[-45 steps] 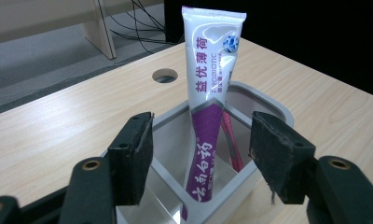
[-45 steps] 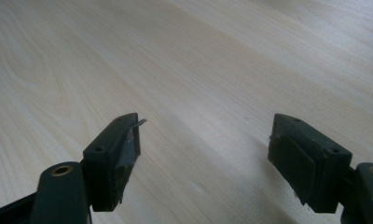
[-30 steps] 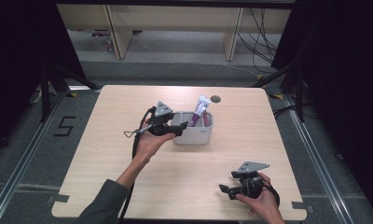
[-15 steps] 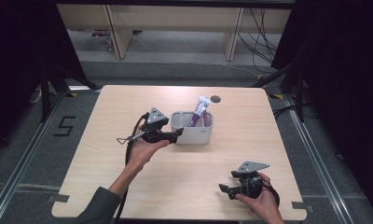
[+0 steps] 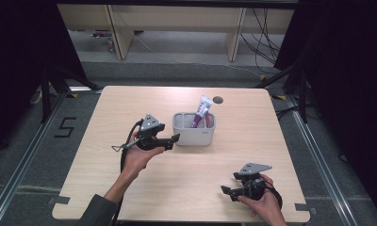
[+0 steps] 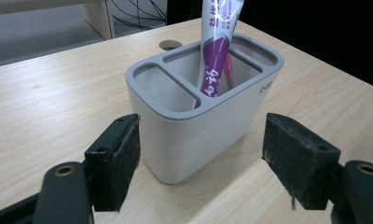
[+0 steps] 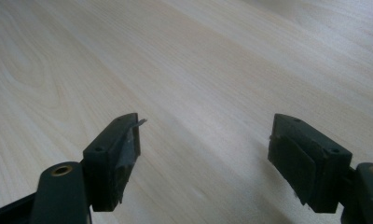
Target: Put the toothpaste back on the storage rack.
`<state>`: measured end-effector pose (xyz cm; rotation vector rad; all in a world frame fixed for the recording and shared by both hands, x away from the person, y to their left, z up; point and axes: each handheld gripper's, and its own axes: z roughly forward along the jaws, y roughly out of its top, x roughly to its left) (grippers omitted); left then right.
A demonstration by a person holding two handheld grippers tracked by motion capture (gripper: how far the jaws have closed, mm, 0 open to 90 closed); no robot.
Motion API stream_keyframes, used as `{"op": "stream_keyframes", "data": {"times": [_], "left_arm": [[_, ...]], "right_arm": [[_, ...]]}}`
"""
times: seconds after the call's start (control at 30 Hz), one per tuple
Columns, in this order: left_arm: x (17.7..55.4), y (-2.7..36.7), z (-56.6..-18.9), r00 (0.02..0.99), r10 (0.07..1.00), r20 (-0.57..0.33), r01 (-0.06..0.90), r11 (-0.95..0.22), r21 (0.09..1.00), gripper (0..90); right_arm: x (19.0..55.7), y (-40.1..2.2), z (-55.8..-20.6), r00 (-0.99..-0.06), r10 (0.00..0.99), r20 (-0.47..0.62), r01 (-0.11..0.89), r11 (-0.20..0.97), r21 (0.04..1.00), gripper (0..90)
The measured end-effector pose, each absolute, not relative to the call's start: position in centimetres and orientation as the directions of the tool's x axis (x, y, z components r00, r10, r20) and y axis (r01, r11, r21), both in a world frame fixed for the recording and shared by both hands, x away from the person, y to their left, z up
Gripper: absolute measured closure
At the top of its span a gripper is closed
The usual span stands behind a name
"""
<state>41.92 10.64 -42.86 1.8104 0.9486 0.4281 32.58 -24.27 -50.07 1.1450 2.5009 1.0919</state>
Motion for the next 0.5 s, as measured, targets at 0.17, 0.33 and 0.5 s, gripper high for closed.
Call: {"op": "stream_keyframes", "data": {"times": [0.17, 0.33, 0.5], "left_arm": [[41.8, 11.2, -43.2, 0.623, 0.771, -0.134, 0.42, -0.186, 0.888, 23.5], [41.8, 11.6, -43.5, 0.628, 0.768, -0.125, 0.421, -0.2, 0.885, 20.9], [41.6, 11.9, -43.6, 0.636, 0.762, -0.119, 0.418, -0.211, 0.884, 19.8]], "right_arm": [[32.5, -24.2, -50.2, -0.682, 0.719, 0.137, 0.583, 0.421, 0.695, 25.9], [32.6, -24.2, -50.1, -0.682, 0.718, 0.137, 0.583, 0.421, 0.695, 25.9], [32.5, -24.2, -50.1, -0.677, 0.722, 0.145, 0.59, 0.414, 0.693, 25.9]]}}
